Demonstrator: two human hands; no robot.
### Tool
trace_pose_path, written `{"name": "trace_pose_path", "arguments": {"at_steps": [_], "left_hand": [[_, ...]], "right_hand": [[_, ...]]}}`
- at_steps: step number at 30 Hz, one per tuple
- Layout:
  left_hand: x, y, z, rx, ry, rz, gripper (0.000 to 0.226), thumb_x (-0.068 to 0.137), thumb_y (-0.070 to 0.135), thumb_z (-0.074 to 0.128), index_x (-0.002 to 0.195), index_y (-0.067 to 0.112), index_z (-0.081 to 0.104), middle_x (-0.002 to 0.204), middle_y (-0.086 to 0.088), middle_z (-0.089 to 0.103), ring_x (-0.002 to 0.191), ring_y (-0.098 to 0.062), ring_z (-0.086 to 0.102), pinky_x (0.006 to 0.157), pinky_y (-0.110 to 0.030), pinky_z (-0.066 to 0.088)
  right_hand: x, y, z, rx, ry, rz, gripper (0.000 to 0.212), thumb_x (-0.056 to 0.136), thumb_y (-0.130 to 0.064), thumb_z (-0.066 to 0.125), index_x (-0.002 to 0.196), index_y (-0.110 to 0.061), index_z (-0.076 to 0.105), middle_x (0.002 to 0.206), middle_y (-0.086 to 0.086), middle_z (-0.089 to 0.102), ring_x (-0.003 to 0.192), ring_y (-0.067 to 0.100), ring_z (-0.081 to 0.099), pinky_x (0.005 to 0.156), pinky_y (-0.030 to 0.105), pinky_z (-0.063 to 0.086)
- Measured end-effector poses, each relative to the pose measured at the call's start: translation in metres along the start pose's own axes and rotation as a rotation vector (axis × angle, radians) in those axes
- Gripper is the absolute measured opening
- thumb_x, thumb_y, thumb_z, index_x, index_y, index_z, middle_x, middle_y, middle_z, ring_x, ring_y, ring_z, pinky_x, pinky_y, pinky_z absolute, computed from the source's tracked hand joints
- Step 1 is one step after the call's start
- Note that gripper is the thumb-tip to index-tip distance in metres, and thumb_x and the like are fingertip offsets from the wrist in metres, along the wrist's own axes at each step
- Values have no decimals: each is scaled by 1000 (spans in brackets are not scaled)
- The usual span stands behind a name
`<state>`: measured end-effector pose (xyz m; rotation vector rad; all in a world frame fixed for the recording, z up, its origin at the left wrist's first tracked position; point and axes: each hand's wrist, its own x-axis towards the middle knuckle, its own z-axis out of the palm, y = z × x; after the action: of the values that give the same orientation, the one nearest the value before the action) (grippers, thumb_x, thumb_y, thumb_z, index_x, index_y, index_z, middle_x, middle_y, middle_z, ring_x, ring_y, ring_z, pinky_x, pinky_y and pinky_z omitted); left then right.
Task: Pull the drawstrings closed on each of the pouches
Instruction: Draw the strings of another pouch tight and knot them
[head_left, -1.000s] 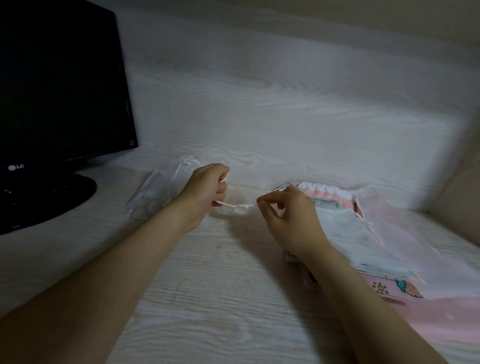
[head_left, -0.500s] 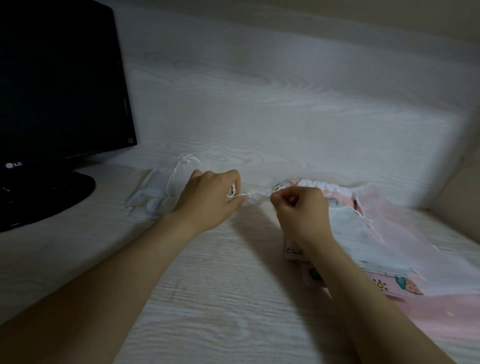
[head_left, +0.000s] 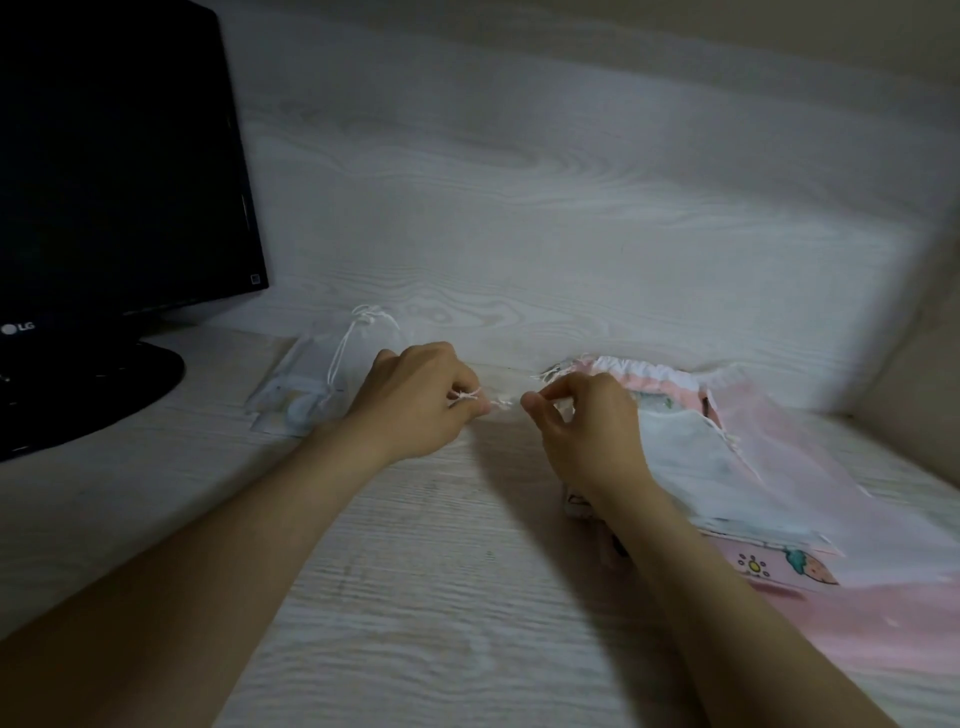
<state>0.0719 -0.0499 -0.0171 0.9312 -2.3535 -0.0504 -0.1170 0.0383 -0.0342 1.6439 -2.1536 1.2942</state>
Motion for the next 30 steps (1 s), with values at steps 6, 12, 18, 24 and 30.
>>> {"name": "trace_pose_path", "arguments": {"at_steps": [6,12,18,24,30], "left_hand": [[1,2,1,-142,50,-84,28,93,42,75,73,23,76,80,11,71,77,-9,66,76,-34,51],[1,15,-1,-580,-109,-303,19,89,18,69,74,18,79,76,7,78,80,-9,74,79,-30,60],[5,18,-6,-938,-164,-522,31,92,18,45,73,2,64,71,-24,70,72,-29,68,70,-35,55],[9,20,1,-1164,7,-541,21,90,8,49,70,6,56,64,-13,51,59,-25,54,57,-37,52],[2,29,-11,-1309,-152,-419,22,92,10,52,73,7,63,100,-17,73,52,-13,42,44,-25,26]], "right_hand": [[4,-4,-1,117,-51,138,16,98,-34,67,92,-20,64,93,-4,69,98,22,63,74,28,40],[-3,-5,-4,162,-27,89,15,98,-27,69,90,-14,64,85,-7,68,85,12,65,66,21,39],[-6,-12,-1,144,-8,-30,16,92,-30,73,83,-18,67,80,-12,69,82,5,68,73,24,51],[-7,-11,-1,139,-29,-29,15,92,-27,73,84,-16,68,80,-9,71,83,6,69,75,29,55],[-7,-10,-1,126,-46,-40,15,93,-28,73,84,-17,67,79,-12,68,81,5,67,71,23,51]]}}
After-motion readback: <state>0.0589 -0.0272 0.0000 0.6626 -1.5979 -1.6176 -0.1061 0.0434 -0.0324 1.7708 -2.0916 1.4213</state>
